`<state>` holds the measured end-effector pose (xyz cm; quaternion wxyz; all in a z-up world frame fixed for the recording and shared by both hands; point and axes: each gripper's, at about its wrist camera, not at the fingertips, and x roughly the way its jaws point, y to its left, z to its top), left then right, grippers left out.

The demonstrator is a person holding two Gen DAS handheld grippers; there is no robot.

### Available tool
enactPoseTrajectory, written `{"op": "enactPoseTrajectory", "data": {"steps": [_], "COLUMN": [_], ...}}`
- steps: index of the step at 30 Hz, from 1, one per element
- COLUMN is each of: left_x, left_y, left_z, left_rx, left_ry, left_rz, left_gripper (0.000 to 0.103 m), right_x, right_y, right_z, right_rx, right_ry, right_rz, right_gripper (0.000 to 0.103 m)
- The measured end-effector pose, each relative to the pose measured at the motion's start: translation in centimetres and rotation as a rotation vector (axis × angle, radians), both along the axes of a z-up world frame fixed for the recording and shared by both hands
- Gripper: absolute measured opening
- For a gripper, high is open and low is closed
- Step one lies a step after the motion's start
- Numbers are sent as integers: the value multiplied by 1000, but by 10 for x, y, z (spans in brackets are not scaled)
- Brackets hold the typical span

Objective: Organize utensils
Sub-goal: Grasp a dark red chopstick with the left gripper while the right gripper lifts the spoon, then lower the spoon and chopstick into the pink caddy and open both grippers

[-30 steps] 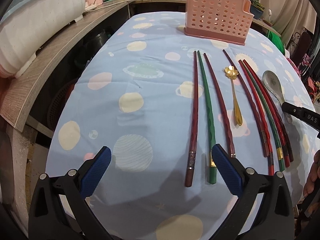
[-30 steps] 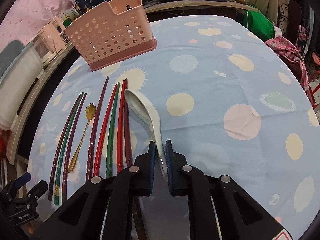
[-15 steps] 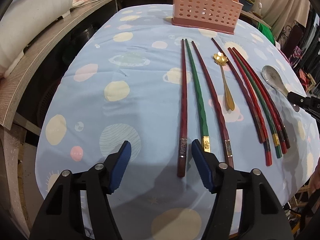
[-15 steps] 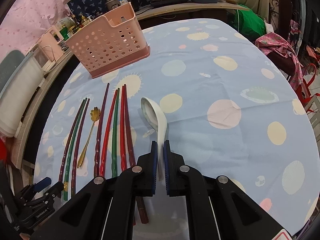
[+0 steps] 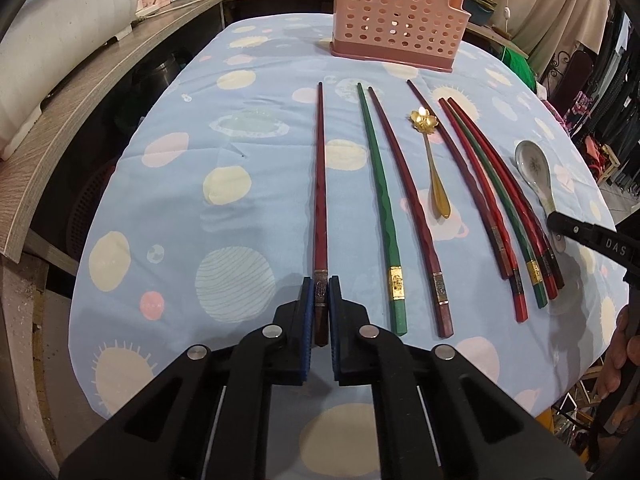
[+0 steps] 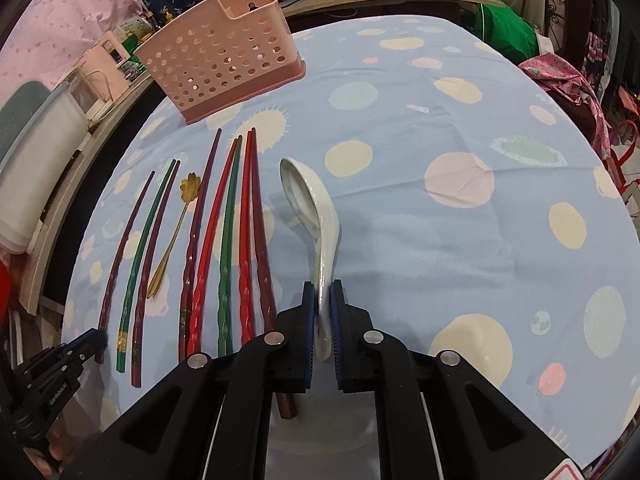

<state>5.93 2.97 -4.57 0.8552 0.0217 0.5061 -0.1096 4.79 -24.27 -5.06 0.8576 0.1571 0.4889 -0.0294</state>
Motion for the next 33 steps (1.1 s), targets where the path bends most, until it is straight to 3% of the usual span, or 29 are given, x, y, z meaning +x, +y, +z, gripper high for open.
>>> {"op": "enactPoseTrajectory", "data": {"steps": [12,22,33], "left_x": [-4,9,73], "left_y": [0,13,12], "left_z": [4,68,153], "left_rx": [-14,-108,-120], "left_ry": [-8,-101,-266], "left_rz": [-8,28,37], "left_gripper": [7,7,7], "right_x": [-8,2,44], "right_y": [4,-8,-14], "right_z": [10,67,110], "right_rx": [-27,-53,-69], "right_ry": [-27,-128,-220], "right_rz": [11,-5,15], "right_gripper": [7,7,7]}}
